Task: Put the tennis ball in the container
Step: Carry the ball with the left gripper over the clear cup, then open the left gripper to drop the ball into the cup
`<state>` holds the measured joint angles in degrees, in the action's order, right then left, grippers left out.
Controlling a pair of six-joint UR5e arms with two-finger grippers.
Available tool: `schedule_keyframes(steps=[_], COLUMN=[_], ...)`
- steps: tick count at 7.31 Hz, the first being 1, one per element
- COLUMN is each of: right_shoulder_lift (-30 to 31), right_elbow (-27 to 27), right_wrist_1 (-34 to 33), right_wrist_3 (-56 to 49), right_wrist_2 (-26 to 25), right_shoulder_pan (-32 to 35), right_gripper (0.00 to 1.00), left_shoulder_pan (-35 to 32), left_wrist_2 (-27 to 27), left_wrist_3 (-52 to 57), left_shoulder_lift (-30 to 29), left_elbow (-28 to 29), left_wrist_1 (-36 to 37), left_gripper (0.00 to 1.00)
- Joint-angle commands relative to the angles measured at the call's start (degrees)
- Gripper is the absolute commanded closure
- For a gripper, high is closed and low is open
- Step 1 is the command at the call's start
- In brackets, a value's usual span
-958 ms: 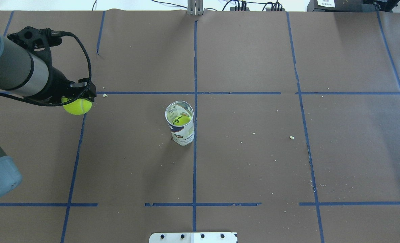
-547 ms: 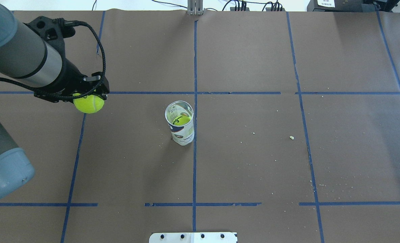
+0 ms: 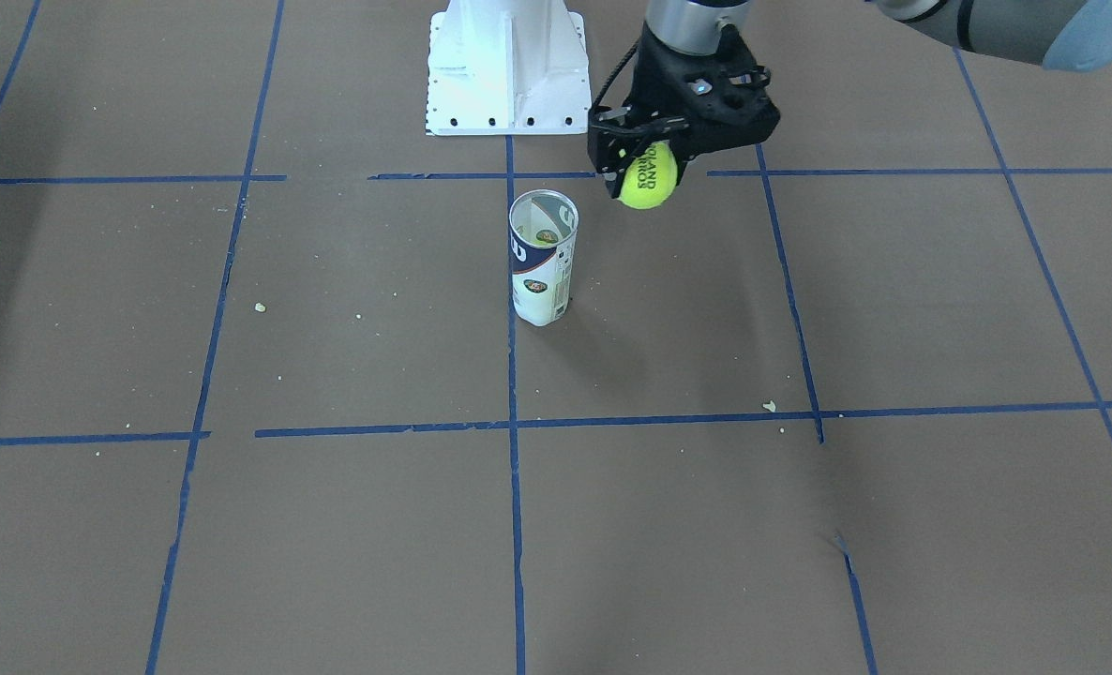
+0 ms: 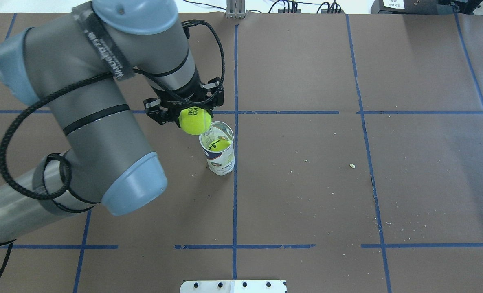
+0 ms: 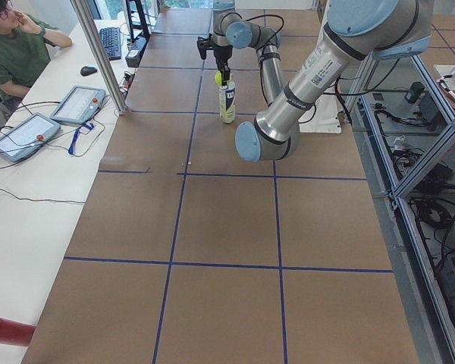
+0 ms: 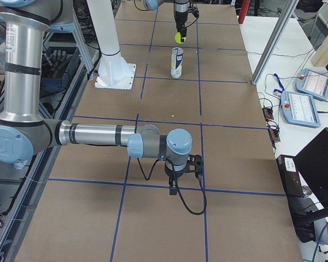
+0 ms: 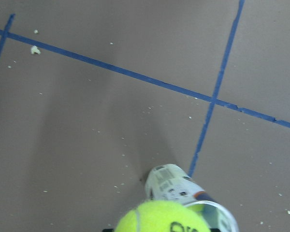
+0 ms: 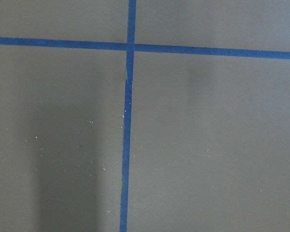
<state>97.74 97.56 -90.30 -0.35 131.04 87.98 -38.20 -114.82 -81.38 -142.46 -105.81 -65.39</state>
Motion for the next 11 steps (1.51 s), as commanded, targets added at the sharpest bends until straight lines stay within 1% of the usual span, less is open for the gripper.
schedule_keyframes(steps=[1, 5, 6, 7, 8, 9, 10, 11], right_shoulder_lift=[0.1, 0.1, 0.0, 0.0, 0.0, 0.0, 0.1, 0.1], right_elbow=[0.0, 0.1, 0.0, 0.1, 0.0, 0.1, 0.0, 0.0], right_wrist_1=[0.0, 0.0, 0.0, 0.0, 0.0, 0.0, 0.0, 0.0], right_wrist_3=[0.0, 0.0, 0.0, 0.0, 0.0, 0.0, 0.0, 0.0], right_wrist_2=[0.0, 0.0, 0.0, 0.0, 0.0, 0.0, 0.0, 0.0], right_shoulder_pan=[0.0, 0.0, 0.0, 0.0, 0.0, 0.0, 0.0, 0.0], right_gripper=[0.0, 0.0, 0.0, 0.0, 0.0, 0.0, 0.0, 0.0], left_shoulder_pan=[1.9, 2.2, 2.2, 2.2, 2.2, 2.2, 2.2, 2.2], left_wrist_2=[0.3, 0.3, 0.3, 0.3, 0.4, 0.6, 1.3, 1.3], left_wrist_3=[-1.4, -1.3, -1.3, -1.3, -1.3, -1.1, -1.1, -1.1], left_shoulder_lift=[-3.1, -1.4, -1.5, -1.6, -1.5, -1.4, -1.4, -1.5], left_elbow=[3.9, 3.8, 3.7, 3.8, 3.8, 3.6, 3.3, 3.1], left_wrist_1=[-0.1, -0.1, -0.1, -0.2, -0.2, -0.2, -0.2, -0.2], left_gripper=[0.86, 0.86, 0.84, 0.77, 0.56, 0.05, 0.0, 0.0])
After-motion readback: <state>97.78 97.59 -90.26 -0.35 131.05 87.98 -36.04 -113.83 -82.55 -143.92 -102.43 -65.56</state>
